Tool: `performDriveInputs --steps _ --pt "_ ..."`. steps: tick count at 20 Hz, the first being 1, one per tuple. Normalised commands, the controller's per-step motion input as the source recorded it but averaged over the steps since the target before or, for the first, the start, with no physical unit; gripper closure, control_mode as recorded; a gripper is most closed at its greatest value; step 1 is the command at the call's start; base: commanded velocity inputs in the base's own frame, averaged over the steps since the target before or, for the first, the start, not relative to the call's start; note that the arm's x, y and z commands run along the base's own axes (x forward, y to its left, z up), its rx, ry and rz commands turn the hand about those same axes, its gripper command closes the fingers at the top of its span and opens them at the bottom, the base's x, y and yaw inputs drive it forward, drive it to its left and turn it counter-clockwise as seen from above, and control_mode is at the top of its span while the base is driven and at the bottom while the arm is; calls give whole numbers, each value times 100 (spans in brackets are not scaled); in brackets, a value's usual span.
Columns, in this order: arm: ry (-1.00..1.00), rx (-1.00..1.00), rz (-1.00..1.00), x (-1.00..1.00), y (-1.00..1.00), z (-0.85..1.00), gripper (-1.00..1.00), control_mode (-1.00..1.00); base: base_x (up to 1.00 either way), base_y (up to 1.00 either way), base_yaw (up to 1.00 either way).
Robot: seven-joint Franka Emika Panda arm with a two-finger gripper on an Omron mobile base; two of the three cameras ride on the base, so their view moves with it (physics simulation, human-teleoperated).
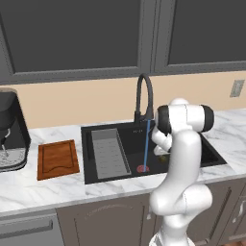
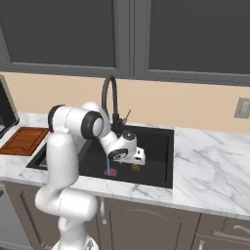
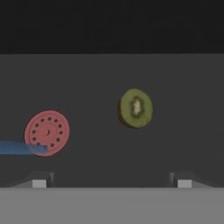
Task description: Pick the kiwi from the sink and place it on the cutting board to airdry. Then turn off the sink faucet.
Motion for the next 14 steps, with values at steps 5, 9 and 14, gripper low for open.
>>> performDriveInputs --steps 5,9,14 --pt "1 0 0 25 -5 -23 -100 -100 0 0 0" --pt "0 0 0 19 -6 -21 -100 -100 0 0 0" --pt "0 0 0 17 -4 -18 -100 -100 0 0 0"
